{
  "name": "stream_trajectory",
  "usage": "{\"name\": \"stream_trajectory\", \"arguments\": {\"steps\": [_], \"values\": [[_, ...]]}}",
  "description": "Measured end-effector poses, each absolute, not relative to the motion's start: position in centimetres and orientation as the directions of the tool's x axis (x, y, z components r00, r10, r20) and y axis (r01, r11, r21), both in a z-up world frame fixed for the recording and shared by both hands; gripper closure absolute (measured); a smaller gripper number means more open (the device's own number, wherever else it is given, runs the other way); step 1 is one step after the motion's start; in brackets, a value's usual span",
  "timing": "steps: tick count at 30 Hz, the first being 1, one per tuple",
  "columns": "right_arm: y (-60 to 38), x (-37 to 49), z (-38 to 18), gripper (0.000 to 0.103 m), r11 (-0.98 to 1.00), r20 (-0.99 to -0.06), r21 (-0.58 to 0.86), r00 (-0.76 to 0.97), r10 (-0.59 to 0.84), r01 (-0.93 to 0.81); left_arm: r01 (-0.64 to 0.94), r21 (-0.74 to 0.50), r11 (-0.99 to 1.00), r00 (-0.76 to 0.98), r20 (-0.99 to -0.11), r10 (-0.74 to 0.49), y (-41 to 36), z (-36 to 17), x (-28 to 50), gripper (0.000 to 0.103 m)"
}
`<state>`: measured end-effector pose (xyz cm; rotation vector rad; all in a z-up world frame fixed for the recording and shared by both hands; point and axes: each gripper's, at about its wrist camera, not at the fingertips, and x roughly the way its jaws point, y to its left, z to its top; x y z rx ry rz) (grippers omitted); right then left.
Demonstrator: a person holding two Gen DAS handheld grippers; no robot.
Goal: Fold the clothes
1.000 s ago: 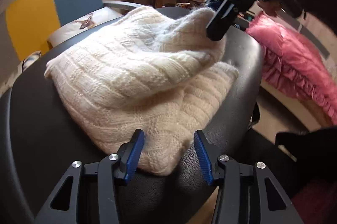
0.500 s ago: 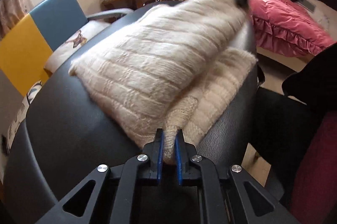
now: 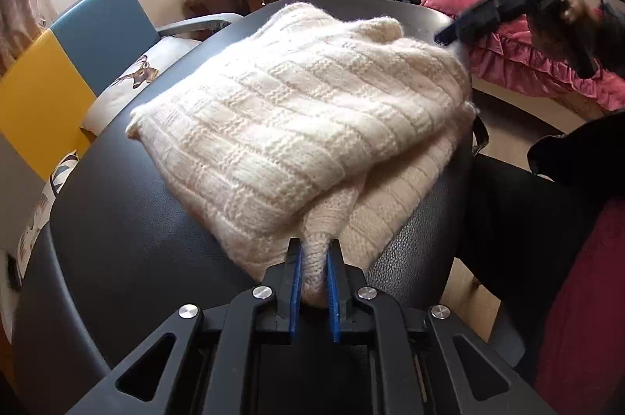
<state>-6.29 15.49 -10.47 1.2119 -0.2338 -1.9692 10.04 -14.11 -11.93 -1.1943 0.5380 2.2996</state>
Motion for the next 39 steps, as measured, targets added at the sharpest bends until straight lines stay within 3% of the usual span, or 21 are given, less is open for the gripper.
{"name": "stream_trajectory", "arguments": {"steps": [6, 9, 16, 20, 27, 28, 29, 30, 32, 38, 39], "values": [[15.8, -10.5, -12.9, 0.03, -0.603, -0.535, 0.711, -0.279, -0.798, 0.361, -0.578, 0.09, -0.811, -0.472, -0.847, 0.242, -14.5, -12.5, 9.7, 0.089], [14.7, -12.4, -14.7, 0.036, -0.547, -0.498, 0.794, -0.233, -0.835, 0.265, -0.554, 0.055, -0.83, -0.468, -0.846, 0.256, -15.0, -12.4, 9.4, 0.088], [12.6, -14.0, -17.0, 0.039, -0.553, -0.521, 0.805, -0.188, -0.832, 0.214, -0.562, 0.062, -0.825, -0.496, -0.823, 0.276, -14.6, -12.1, 9.5, 0.088], [11.2, -14.2, -17.6, 0.039, -0.603, -0.587, 0.771, -0.136, -0.798, 0.206, -0.57, 0.06, -0.819, -0.497, -0.819, 0.286, -14.3, -12.3, 9.0, 0.083], [10.9, -14.3, -18.4, 0.039, -0.578, -0.576, 0.794, -0.072, -0.814, 0.187, -0.567, 0.015, -0.824, -0.477, -0.821, 0.313, -14.8, -13.0, 8.1, 0.079], [10.8, -14.1, -18.2, 0.05, -0.603, -0.598, 0.772, -0.092, -0.796, 0.201, -0.557, -0.002, -0.831, -0.473, -0.821, 0.319, -15.0, -13.0, 7.9, 0.079], [10.7, -13.8, -18.0, 0.074, -0.643, -0.635, 0.733, -0.118, -0.764, 0.221, -0.55, -0.012, -0.835, -0.472, -0.82, 0.323, -15.1, -13.1, 7.9, 0.079], [10.5, -13.5, -17.7, 0.079, -0.67, -0.656, 0.704, -0.146, -0.741, 0.237, -0.543, -0.023, -0.84, -0.471, -0.819, 0.327, -15.2, -13.1, 7.8, 0.079], [10.3, -12.7, -17.1, 0.087, -0.696, -0.669, 0.669, -0.196, -0.717, 0.262, -0.536, -0.026, -0.844, -0.475, -0.818, 0.326, -15.1, -13.1, 7.9, 0.079], [9.3, -11.3, -12.9, 0.092, -0.717, -0.67, 0.599, -0.267, -0.693, 0.356, -0.561, 0.053, -0.826, -0.502, -0.816, 0.289, -14.0, -13.2, 9.1, 0.08], [9.2, -11.1, -11.7, 0.092, -0.708, -0.655, 0.595, -0.28, -0.702, 0.381, -0.572, 0.081, -0.816, -0.503, -0.82, 0.272, -13.8, -13.3, 9.3, 0.086]]}}
